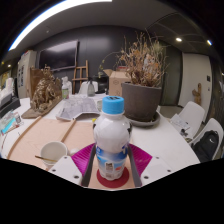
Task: Pour water
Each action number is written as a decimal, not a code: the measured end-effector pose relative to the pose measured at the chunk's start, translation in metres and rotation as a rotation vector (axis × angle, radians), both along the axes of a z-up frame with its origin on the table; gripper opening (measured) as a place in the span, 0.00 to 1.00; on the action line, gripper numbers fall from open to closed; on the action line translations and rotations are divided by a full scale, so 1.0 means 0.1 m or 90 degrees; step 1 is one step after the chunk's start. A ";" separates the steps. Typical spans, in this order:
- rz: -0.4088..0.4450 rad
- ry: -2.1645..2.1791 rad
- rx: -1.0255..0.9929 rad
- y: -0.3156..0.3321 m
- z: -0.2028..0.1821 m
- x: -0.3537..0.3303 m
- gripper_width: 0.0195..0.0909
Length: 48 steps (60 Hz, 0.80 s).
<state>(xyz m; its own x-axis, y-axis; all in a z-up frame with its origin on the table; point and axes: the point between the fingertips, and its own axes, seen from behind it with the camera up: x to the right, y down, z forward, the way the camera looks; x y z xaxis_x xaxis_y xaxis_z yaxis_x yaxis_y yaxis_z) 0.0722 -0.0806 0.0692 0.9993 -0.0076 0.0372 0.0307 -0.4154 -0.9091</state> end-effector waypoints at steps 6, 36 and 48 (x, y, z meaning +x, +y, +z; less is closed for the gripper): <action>-0.008 -0.004 -0.012 -0.13 0.14 -0.04 0.92; -0.111 -0.028 -0.130 -2.12 1.18 -1.32 0.93; -0.124 -0.038 -0.133 -2.45 1.30 -1.64 0.92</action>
<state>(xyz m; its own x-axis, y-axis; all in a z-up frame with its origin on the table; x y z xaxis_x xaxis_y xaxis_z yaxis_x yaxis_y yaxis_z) -0.0914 -0.3261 0.1996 0.9759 -0.1848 0.1161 -0.0175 -0.5966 -0.8024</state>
